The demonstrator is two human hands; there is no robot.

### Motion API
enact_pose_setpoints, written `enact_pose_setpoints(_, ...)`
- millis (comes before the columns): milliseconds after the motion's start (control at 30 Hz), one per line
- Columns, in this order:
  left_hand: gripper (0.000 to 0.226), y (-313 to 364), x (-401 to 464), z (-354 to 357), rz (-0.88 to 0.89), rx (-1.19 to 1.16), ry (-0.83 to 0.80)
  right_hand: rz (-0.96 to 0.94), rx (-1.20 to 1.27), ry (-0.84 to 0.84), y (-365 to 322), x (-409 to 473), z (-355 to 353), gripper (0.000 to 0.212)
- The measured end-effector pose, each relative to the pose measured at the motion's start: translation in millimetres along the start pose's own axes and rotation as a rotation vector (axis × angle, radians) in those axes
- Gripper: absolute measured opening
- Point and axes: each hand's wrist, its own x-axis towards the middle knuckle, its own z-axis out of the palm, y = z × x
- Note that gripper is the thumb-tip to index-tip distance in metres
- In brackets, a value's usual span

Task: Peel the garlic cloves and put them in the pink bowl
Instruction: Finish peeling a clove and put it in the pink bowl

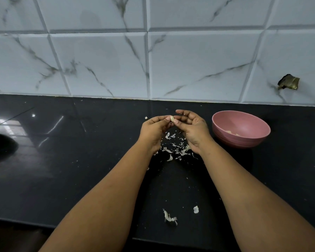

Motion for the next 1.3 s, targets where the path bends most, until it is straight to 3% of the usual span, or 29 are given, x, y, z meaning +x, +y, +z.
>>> enact_pose_setpoints(200,0.009,-6,5,-2,0.140,0.377,0.125,0.002,-0.059,-0.017,2,-1,0,0.029)
enact_pose_setpoints(467,0.014,-9,4,2,0.143,0.476,0.146,0.100,0.126,-0.055,-3,-4,9,0.019)
enact_pose_setpoints(633,0.036,-5,2,4,0.098,0.495,0.156,0.157,0.235,-0.012,-4,-1,8,0.018)
enact_pose_setpoints(767,0.033,-3,1,-1,0.146,0.778,0.206,0.171,0.276,0.019,-6,-1,7,0.016)
enact_pose_setpoints(833,0.020,-1,1,-3,0.161,0.852,0.205,0.180,0.278,0.026,-7,-1,7,0.017)
enact_pose_setpoints(900,0.039,0,0,-4,0.203,0.921,0.148,0.184,0.269,0.028,-8,-1,7,0.017)
enact_pose_setpoints(967,0.053,0,-1,-4,0.263,0.925,0.111,0.195,0.258,0.040,-9,-2,6,0.017)
enact_pose_setpoints(1133,0.009,-3,0,-3,0.434,0.840,0.178,0.262,0.314,0.076,-15,-3,7,0.022)
enact_pose_setpoints(1300,0.046,5,-1,-3,0.424,0.824,0.240,0.310,0.411,0.043,-17,-4,5,0.022)
